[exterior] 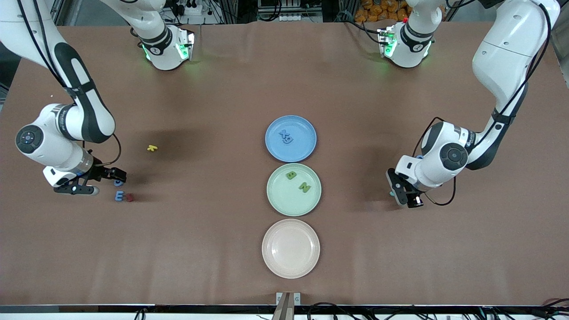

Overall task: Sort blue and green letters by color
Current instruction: 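Grasp the green U with the left gripper while the right gripper grasps blue e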

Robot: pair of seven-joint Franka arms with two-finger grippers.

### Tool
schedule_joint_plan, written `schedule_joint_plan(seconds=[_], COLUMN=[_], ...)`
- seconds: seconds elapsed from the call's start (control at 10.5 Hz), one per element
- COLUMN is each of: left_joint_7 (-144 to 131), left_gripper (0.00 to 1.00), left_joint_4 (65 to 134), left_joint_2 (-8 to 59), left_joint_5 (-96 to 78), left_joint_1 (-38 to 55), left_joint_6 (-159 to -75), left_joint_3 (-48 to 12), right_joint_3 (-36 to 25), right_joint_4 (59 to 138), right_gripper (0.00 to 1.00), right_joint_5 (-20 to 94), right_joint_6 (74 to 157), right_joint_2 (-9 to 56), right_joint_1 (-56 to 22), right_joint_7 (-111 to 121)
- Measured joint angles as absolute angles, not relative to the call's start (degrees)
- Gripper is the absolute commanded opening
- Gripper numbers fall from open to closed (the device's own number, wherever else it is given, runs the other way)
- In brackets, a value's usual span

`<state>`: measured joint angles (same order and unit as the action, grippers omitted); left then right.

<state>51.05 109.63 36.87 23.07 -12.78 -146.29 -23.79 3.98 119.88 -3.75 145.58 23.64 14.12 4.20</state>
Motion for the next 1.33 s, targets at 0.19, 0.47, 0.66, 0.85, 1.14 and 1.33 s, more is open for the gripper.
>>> schedule_joint_plan(seconds=[0.19,0.47,0.66,0.85,1.14,1.33], left_joint_7=[51.1,51.1,51.1,51.1,51.0,49.3], left_gripper=[0.44,0.24,0.09,0.06,0.05,0.04], left_joint_4=[109.6,109.6,109.6,109.5,108.6,107.8], left_joint_2=[37.4,37.7,37.7,37.7,36.6,34.7], left_joint_5=[23.8,23.9,23.9,24.0,24.0,22.0], left_joint_1=[-12.9,-13.1,-13.1,-13.3,-13.8,-13.8], left_joint_6=[-147.3,-147.8,-148.4,-148.7,-149.3,-146.8], left_joint_3=[-23.7,-23.6,-23.6,-23.6,-24.1,-26.0], right_joint_3=[4.0,4.0,4.0,4.0,4.0,4.0], right_joint_4=[121.5,123.1,123.7,123.8,124.0,124.0], right_gripper=[1.0,1.0,0.85,0.36,0.2,0.1], right_joint_5=[-3.8,-3.8,-3.8,-3.8,-3.8,-3.8], right_joint_6=[150.5,155.5,157.4,157.7,158.0,158.0], right_joint_2=[25.3,27.0,28.2,28.5,28.4,28.2], right_joint_1=[15.0,16.0,16.1,16.1,16.1,16.2], right_joint_7=[5.3,6.1,6.2,6.2,7.2,7.3])
